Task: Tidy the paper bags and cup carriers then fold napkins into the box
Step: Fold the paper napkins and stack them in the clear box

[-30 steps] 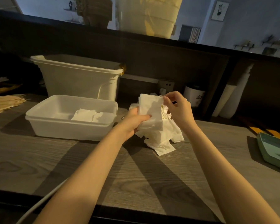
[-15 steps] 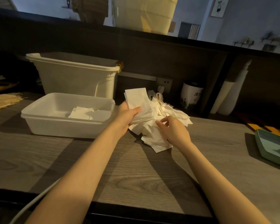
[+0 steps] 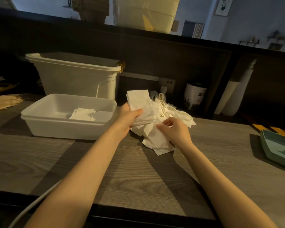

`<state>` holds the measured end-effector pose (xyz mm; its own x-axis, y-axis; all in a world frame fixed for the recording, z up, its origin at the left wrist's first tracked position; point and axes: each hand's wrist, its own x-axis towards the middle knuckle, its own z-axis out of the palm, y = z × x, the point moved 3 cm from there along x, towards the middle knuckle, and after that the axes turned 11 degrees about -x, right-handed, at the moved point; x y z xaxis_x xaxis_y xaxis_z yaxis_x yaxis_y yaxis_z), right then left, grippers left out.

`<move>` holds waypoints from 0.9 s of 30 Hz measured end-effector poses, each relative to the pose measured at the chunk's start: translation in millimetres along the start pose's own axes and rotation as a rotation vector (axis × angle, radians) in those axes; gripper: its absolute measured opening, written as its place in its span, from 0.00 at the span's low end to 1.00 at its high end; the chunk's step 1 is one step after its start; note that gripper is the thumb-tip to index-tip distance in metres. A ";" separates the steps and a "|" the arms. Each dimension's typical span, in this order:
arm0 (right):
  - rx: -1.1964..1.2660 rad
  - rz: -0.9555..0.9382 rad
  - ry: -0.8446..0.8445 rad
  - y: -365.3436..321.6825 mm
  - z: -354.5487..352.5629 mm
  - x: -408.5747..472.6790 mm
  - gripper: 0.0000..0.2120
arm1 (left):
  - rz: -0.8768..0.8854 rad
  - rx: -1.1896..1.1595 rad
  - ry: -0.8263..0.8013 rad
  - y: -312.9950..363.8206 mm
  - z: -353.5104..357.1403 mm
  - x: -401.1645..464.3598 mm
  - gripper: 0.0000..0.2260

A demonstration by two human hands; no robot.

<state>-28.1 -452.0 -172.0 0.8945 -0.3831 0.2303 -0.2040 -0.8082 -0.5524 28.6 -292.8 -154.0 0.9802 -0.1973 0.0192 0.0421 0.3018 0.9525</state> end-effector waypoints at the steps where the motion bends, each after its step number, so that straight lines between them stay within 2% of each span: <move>1: 0.033 -0.005 0.036 -0.8 -4.1 -0.4 0.08 | 0.002 0.002 0.005 -0.3 -1.0 0.7 0.20; 3: 0.036 -0.037 0.132 0.0 -13.1 -1.0 0.07 | 0.009 0.012 0.022 -0.7 -2.7 1.6 0.20; 5: -0.063 -0.075 0.216 0.5 -21.1 -3.0 0.09 | 0.024 0.044 0.038 -0.6 -3.8 2.9 0.21; 8: -0.127 -0.092 0.275 4.3 -27.4 -4.3 0.09 | 0.037 0.074 0.053 -0.4 -3.5 3.2 0.21; 14: 0.246 -0.089 0.398 2.3 -40.7 -4.7 0.07 | 0.013 0.066 0.058 -2.2 -1.8 2.1 0.21; 18: 0.465 -0.120 0.380 -2.3 -43.4 -5.2 0.08 | -0.018 0.064 0.043 -2.5 2.9 -0.2 0.21; 22: 0.728 -0.053 0.293 -6.3 -41.2 -5.4 0.07 | -0.017 0.094 -0.016 -4.9 12.0 -6.0 0.18; 27: 0.709 -0.046 0.270 -12.6 -32.3 -7.9 0.08 | -0.063 0.038 -0.113 -9.4 26.0 -15.4 0.17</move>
<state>-45.4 -453.2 -140.9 0.7488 -0.5260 0.4032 0.2172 -0.3800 -0.8991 8.1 -316.9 -155.4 0.9477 -0.3191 -0.0088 0.0932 0.2503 0.9637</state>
